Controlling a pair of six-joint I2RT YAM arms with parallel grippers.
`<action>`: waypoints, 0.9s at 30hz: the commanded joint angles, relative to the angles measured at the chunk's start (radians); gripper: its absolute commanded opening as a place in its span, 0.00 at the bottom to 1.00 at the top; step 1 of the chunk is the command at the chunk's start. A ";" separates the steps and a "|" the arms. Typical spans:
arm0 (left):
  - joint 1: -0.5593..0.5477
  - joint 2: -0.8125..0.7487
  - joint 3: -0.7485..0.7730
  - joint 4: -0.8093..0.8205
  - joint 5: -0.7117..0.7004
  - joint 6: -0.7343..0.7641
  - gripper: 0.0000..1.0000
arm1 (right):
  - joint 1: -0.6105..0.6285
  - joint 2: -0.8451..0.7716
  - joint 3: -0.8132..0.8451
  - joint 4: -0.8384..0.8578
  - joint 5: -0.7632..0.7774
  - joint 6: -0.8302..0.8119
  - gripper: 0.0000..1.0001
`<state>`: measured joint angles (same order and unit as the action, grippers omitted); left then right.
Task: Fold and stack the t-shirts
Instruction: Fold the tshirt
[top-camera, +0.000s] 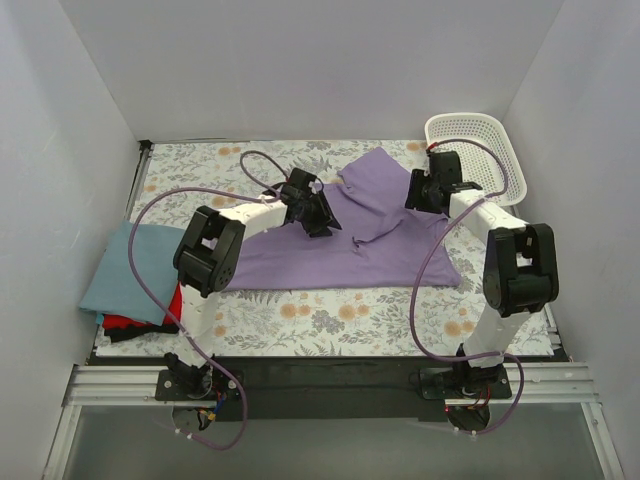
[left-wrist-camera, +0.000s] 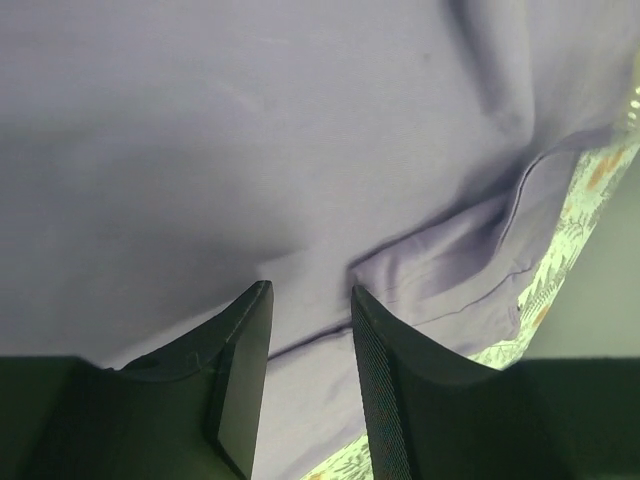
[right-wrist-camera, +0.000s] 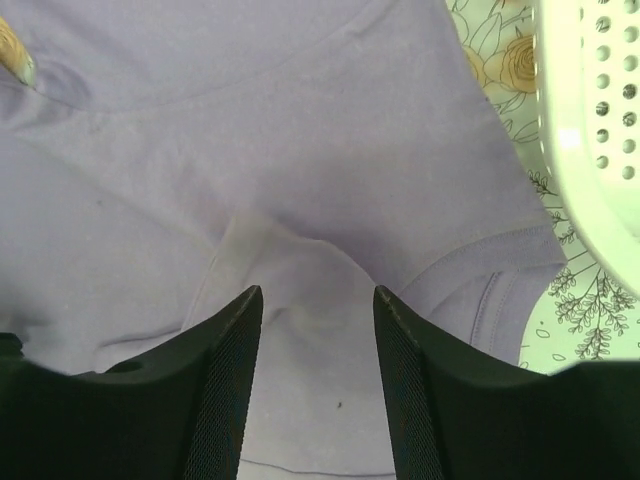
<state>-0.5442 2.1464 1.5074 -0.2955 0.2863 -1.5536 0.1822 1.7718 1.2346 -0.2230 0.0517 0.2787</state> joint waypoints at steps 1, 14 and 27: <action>0.029 -0.143 -0.048 0.007 -0.022 0.039 0.36 | -0.003 -0.035 0.037 0.040 -0.041 0.013 0.56; -0.048 -0.138 -0.010 -0.085 0.074 0.181 0.16 | 0.037 -0.149 -0.181 0.063 -0.087 0.047 0.32; -0.125 0.053 0.201 -0.151 0.132 0.227 0.07 | 0.037 -0.018 -0.089 0.062 -0.139 0.030 0.27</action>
<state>-0.6697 2.1769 1.6451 -0.4103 0.3969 -1.3560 0.2199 1.7454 1.0988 -0.1890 -0.0639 0.3122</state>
